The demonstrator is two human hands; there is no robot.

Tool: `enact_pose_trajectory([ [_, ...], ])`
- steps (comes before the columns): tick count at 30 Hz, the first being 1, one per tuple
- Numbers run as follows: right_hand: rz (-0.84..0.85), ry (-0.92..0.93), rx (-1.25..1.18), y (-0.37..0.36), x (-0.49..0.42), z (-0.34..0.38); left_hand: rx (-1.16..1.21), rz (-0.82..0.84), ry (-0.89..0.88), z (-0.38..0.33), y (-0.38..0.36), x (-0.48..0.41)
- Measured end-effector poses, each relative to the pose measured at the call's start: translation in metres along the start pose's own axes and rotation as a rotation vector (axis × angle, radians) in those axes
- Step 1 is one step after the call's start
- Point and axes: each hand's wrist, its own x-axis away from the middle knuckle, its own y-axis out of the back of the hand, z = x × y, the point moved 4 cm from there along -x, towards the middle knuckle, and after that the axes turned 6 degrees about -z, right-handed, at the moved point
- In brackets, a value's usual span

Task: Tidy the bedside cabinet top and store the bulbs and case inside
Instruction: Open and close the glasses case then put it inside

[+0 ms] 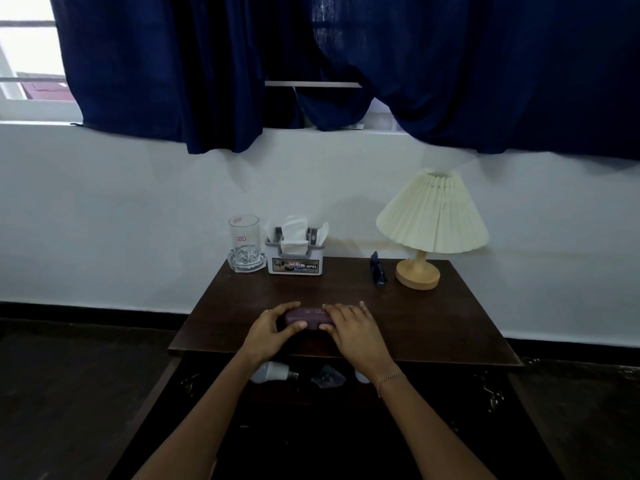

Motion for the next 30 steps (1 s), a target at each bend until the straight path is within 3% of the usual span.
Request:
enact_pose_trajectory([
  [9,0.099,0.011,-0.029,0.011,-0.012,0.001,0.071,0.012,0.041,0.001,0.002,0.002],
  [15,0.166,-0.032,-0.236,0.027,-0.03,-0.009,0.011,0.029,0.007,0.002,0.001,0.004],
  [18,0.234,-0.069,-0.243,0.03,-0.05,-0.018,0.105,0.013,-0.018,0.003,0.0,0.004],
  [22,0.247,-0.22,-0.459,0.017,-0.068,-0.032,0.142,0.021,-0.064,0.002,0.0,0.005],
  [24,0.171,-0.304,-0.495,0.01,-0.07,-0.047,0.109,0.017,-0.086,0.002,0.0,0.004],
  [27,-0.015,-0.481,-0.291,0.004,-0.063,-0.08,0.04,-0.015,-0.096,0.002,0.0,0.003],
  [30,0.111,-0.585,-0.175,-0.013,-0.053,-0.101,0.03,-0.035,-0.102,0.004,-0.001,0.002],
])
